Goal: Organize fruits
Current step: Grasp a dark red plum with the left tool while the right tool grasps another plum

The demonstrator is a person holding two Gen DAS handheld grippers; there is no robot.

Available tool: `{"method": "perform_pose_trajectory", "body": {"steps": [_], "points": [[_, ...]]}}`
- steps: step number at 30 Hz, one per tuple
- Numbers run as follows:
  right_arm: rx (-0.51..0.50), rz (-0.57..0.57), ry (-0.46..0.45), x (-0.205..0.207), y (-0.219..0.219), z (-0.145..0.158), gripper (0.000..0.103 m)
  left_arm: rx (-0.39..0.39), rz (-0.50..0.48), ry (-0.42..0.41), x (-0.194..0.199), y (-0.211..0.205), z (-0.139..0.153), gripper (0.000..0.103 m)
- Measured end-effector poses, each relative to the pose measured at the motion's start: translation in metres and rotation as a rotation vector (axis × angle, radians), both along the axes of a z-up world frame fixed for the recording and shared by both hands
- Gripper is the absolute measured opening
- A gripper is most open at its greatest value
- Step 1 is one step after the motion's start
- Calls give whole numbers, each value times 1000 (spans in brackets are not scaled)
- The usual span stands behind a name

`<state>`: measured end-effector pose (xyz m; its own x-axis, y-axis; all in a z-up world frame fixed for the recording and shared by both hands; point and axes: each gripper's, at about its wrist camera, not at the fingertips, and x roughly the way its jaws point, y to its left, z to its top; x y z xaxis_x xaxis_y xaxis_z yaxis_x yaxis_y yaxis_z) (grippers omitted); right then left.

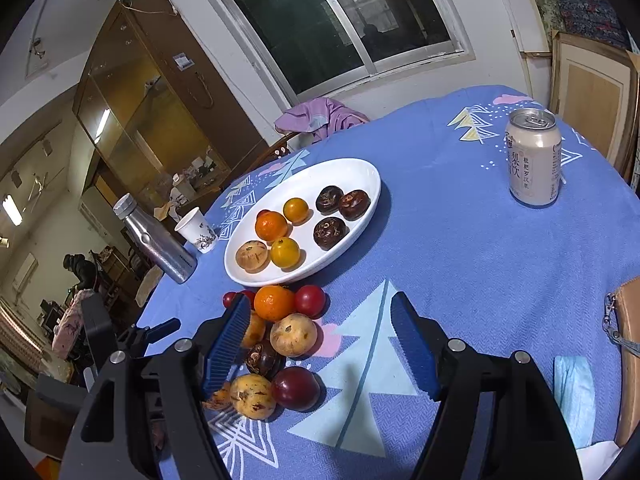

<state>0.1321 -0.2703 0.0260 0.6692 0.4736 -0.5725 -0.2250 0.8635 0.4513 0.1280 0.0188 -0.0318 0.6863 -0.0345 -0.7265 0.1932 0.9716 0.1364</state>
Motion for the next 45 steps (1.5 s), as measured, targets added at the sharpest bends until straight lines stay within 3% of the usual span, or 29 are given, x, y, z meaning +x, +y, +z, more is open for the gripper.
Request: {"method": "perform_pose_trajectory", "body": {"steps": [5,12,17,20,22,25,33,38,40,42,45], "points": [[1,4,-5,-2,0,1,74,-60,-2,19,7,15,-3,99],[4,4,-5,-3,0,1,74,-68,-1,38,14,19,-10,99],[-2,6,-3,-3,1,0,74,-45,-30,-76,5,8,6,99],[-9,9,1,-2,3,0,74,21,-58,-147,5,-9,11,99],[-11,10,1,-2,4,-1,74,38,-72,-122,12,-14,5,99],[-6,9,4,-2,3,-1,74,-5,-62,-76,20,-5,3,99],[-9,18,2,-3,6,0,74,-104,61,8,36,35,-5,99],[-17,21,8,-2,8,-2,74,-88,47,16,44,29,-8,99],[-22,22,12,-1,9,-3,74,-98,30,21,45,27,-8,93],[-22,22,15,-1,9,-4,74,-139,-9,39,47,26,-9,68],[-24,25,18,0,9,-5,74,-160,-49,71,49,21,-13,56]]}}
